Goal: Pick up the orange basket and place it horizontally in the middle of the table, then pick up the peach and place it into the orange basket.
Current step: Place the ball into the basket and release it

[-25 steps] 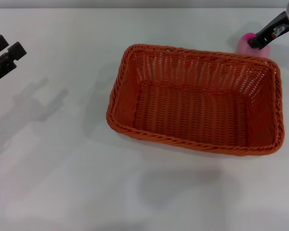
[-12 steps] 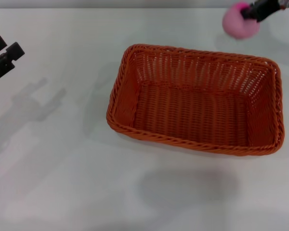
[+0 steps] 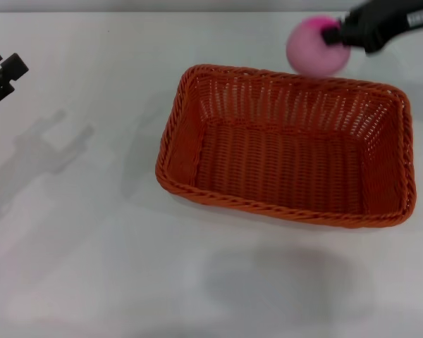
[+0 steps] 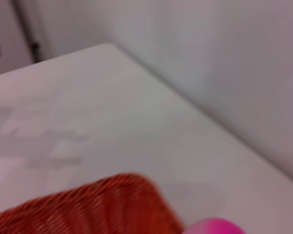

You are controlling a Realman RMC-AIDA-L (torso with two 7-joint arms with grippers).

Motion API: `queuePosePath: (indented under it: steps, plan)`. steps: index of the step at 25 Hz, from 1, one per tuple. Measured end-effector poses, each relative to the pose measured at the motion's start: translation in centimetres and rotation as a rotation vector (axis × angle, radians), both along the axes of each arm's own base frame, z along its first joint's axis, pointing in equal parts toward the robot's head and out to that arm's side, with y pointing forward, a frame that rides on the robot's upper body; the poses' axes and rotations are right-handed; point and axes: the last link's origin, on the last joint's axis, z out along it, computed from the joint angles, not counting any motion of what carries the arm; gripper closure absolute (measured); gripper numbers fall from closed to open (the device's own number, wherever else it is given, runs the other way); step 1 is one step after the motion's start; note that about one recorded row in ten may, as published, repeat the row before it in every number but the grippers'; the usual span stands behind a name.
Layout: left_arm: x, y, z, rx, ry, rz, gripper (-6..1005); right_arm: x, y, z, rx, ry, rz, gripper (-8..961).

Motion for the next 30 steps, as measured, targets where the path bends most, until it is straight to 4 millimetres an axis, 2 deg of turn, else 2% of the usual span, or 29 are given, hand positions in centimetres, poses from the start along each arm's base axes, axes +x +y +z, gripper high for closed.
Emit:
queuePosePath:
  steps: [8,16,23,28,30]
  plan:
    - [0.2,0.2,0.1,0.005,-0.002,-0.006,272,2.4,-2.6,-1.2,-0.080,0.012,0.011,899]
    - [0.3,0.3,-0.1,0.001,-0.008,-0.006,271,4.8,-3.2,-2.8,-0.110,0.033,-0.032,893]
    - [0.4,0.2,-0.2,-0.004,-0.015,-0.013,271,5.7,-4.1,-4.3,-0.174,0.044,-0.022,888]
    - [0.4,0.1,-0.4,-0.010,-0.020,-0.012,271,6.2,-4.3,-5.0,-0.199,0.045,-0.025,708]
    - [0.3,0.0,-0.5,-0.012,-0.024,-0.007,271,6.3,-4.4,-5.0,-0.199,0.046,-0.025,668]
